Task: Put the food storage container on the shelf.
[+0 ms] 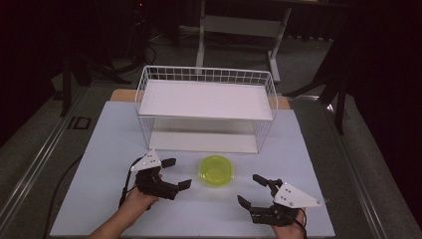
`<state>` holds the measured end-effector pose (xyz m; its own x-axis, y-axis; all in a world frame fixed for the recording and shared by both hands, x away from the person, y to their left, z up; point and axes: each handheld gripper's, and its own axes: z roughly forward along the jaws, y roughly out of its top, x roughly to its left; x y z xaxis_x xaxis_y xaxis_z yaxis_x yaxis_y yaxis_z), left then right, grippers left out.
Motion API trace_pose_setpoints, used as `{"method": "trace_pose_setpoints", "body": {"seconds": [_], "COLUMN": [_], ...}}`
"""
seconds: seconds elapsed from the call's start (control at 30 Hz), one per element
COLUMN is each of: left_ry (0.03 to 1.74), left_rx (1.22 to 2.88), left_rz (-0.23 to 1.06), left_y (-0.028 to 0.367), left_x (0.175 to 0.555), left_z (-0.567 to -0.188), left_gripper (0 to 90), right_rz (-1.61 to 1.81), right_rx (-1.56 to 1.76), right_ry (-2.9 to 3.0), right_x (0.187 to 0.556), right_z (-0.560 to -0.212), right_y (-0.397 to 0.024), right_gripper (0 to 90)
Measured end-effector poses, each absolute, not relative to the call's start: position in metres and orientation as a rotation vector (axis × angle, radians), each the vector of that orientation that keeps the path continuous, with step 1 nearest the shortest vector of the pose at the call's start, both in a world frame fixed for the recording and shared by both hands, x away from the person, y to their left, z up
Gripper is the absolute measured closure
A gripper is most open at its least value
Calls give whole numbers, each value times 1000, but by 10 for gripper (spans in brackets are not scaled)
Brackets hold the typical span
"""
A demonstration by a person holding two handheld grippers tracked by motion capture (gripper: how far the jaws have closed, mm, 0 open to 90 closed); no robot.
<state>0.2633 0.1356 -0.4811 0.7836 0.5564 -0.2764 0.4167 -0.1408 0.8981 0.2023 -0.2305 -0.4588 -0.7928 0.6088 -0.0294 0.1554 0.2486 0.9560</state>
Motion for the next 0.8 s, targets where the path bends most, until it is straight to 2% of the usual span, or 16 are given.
{"method": "trace_pose_setpoints", "body": {"seconds": [0.4,0.47,0.57,0.8], "left_ry": [674,682,704,730], "left_rx": [1819,1824,1818,1837], "left_rz": [144,133,105,94], "left_y": [111,108,105,100], "left_x": [271,273,278,290], "left_z": [-464,-460,-457,-454], "left_gripper": [15,15,15,15], "right_rz": [1547,1490,1460,1450], "right_rx": [732,748,768,811], "right_ry": [2115,2121,2122,2126], "right_x": [216,220,228,250], "right_z": [-455,-455,-453,-450], "right_y": [-222,-219,-216,-205], "right_gripper": [204,201,141,132]}}
